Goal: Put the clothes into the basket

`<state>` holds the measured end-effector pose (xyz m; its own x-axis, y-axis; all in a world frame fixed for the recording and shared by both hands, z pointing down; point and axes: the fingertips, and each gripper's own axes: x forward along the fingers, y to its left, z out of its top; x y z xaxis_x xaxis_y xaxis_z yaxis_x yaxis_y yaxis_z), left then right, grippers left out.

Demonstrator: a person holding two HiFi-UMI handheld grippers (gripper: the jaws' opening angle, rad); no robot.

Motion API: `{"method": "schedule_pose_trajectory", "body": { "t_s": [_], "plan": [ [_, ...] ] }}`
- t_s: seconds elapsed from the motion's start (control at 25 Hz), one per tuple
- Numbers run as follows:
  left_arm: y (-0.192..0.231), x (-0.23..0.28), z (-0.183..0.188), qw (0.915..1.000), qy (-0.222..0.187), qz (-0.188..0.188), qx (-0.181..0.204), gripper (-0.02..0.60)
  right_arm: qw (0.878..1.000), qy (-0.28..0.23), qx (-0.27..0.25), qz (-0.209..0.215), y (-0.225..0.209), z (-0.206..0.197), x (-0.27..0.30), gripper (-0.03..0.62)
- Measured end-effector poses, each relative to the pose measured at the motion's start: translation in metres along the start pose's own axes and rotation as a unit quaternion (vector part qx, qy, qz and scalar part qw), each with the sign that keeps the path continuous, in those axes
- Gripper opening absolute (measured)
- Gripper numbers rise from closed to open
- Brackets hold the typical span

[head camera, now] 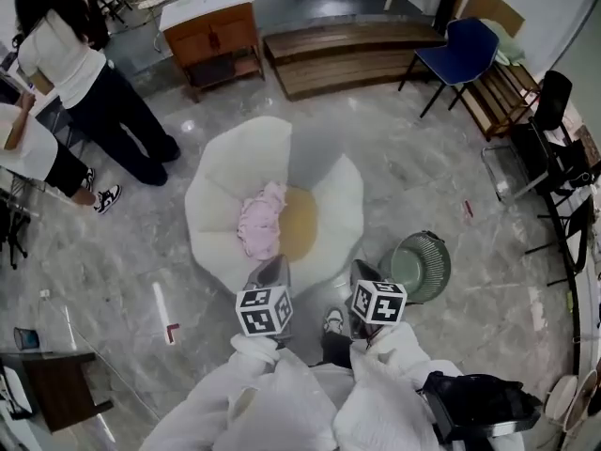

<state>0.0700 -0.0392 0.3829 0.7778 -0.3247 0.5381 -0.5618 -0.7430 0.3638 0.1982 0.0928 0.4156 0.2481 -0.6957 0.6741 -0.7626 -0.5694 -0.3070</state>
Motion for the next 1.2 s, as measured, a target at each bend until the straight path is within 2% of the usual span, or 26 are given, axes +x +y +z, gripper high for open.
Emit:
{"method": "schedule_pose_trajectory", "body": {
  "t_s": [0.12, 0.28, 0.56, 0.8, 1.0, 1.2],
  "plan": [
    [0.013, -0.008, -0.009, 0.998, -0.012, 0.051, -0.035, 0.003, 0.999, 0.028, -0.018, 0.026, -0.007, 0.001, 0.02, 0.025],
    [0.05, -0.023, -0.024, 0.9912, -0.017, 0.113, -0.066, 0.003, 0.994, 0.058, -0.053, 0.071, 0.018, -0.002, 0.056, 0.025],
    [0.113, -0.022, -0.043, 0.9812, -0.02, 0.163, -0.102, 0.003, 0.985, 0.105, -0.079, 0.109, 0.066, -0.031, 0.119, 0.025],
    [0.18, -0.009, -0.071, 0.9757, -0.001, 0.175, -0.132, 0.003, 0.98, 0.131, -0.087, 0.122, 0.114, -0.071, 0.185, 0.025],
    [0.23, 0.03, -0.084, 0.9805, 0.011, 0.152, -0.124, 0.003, 0.984, 0.134, -0.048, 0.111, 0.136, -0.103, 0.242, 0.025],
    [0.278, 0.064, -0.111, 0.9821, 0.023, 0.135, -0.13, 0.003, 0.985, 0.134, -0.051, 0.098, 0.147, -0.134, 0.302, 0.025]
  ]
}}
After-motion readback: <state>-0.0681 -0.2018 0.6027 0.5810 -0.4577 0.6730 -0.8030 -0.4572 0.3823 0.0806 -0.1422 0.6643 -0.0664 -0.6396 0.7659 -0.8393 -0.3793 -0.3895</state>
